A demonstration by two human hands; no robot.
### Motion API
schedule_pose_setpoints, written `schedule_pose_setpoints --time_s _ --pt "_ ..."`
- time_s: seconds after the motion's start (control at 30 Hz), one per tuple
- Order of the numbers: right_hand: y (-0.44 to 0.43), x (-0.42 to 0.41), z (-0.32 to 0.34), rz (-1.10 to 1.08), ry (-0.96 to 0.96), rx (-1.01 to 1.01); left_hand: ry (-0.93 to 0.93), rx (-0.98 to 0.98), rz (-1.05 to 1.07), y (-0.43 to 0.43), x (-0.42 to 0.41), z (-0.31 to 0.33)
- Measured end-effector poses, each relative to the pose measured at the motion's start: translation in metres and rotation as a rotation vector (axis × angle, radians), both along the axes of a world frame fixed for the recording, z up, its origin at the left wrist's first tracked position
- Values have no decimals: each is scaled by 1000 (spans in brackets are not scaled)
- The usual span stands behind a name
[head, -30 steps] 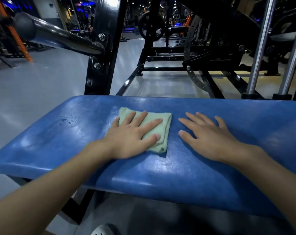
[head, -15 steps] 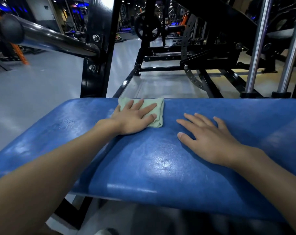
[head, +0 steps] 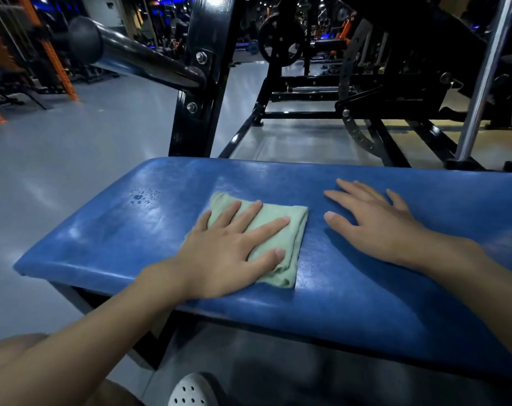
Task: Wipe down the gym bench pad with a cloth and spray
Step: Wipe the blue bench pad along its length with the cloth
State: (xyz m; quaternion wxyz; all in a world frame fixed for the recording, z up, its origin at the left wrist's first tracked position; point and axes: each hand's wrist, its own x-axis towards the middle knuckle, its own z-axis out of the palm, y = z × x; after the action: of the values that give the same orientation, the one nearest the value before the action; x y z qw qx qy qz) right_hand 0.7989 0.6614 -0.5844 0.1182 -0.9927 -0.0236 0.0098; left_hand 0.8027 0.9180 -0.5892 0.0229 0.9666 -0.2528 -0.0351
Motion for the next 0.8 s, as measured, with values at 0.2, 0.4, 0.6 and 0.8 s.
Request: schedule_pose_setpoints --time_s 0.2,0.4,0.6,0.8 --pt "6 5 -10 5 34 -47 31 -5 39 -28 96 -2" --pt "4 5 -10 8 25 -32 88 26 116 -54 174 8" --pt "3 4 -11 14 13 -16 87 29 105 -45 155 4" --pt "5 3 -8 4 33 -34 20 30 -8 1 47 -1"
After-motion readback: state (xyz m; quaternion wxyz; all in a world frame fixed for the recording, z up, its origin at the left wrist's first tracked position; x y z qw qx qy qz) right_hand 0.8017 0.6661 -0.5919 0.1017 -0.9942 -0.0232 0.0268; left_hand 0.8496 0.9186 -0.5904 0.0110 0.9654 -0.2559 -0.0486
